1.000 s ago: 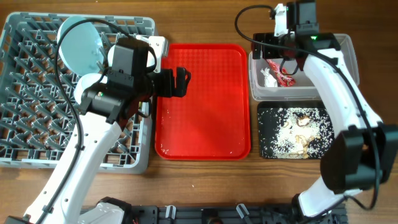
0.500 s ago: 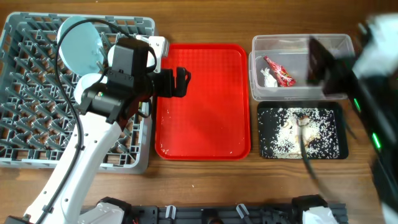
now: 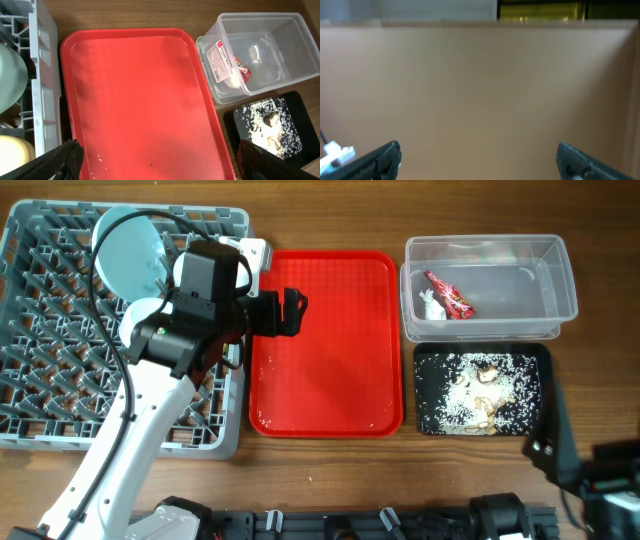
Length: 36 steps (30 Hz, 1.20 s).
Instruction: Sort waste into correct bins and load items into the dishwasher rack
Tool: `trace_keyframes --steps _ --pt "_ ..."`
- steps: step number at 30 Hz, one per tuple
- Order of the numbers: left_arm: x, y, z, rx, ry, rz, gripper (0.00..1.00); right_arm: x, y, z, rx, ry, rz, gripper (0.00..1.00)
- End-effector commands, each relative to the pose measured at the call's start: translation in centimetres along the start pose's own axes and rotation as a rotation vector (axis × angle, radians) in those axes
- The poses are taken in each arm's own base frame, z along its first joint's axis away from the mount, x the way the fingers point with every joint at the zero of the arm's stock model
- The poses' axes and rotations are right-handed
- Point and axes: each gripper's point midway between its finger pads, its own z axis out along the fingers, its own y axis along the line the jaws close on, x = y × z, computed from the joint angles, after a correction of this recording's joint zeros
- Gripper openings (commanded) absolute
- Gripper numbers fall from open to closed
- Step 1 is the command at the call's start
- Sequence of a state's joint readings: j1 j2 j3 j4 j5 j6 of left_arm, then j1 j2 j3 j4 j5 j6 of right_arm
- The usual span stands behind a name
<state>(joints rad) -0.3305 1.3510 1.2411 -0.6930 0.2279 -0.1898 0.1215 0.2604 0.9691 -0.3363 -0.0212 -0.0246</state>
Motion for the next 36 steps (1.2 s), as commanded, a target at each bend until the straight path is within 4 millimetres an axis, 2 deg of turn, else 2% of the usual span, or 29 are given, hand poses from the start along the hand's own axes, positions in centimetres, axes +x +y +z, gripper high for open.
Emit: trace_keyframes --steps 1,6,12,20,23,28,32,36 --pt "-0.3 -0.1 -0.3 0.01 -0.012 -0.01 1.0 3.9 1.8 1.0 -0.096 -0.09 0.007 1.0" --pt "-0.3 -0.1 -0.3 0.01 -0.012 -0.01 1.0 8.3 1.9 2.2 -0.109 -0.207 0.099 1.0" --pt "-0.3 -0.1 -0.3 0.01 -0.012 -0.01 1.0 15.3 0.9 2.0 -0.046 -0.151 0.228 1.0" --pt "-0.3 -0.1 -0.3 0.01 -0.012 -0.01 1.0 20.0 1.0 0.5 -0.04 -0.119 0.231 1.0" --pt "-0.3 -0.1 -0.3 0.01 -0.012 -0.01 1.0 22.0 1.2 0.6 -0.035 -0.034 0.235 1.0" --pt "-0.3 -0.1 -0.3 0.01 -0.012 -0.01 1.0 27.0 2.0 0.2 -0.049 0.173 0.22 1.0" --pt "-0.3 -0.1 -0.3 0.01 -0.012 -0.01 1.0 31.4 2.2 -0.9 -0.044 0.355 0.173 1.0" --pt "-0.3 -0.1 -0.3 0.01 -0.012 -0.01 1.0 31.7 2.4 -1.1 -0.053 0.373 0.182 1.0"
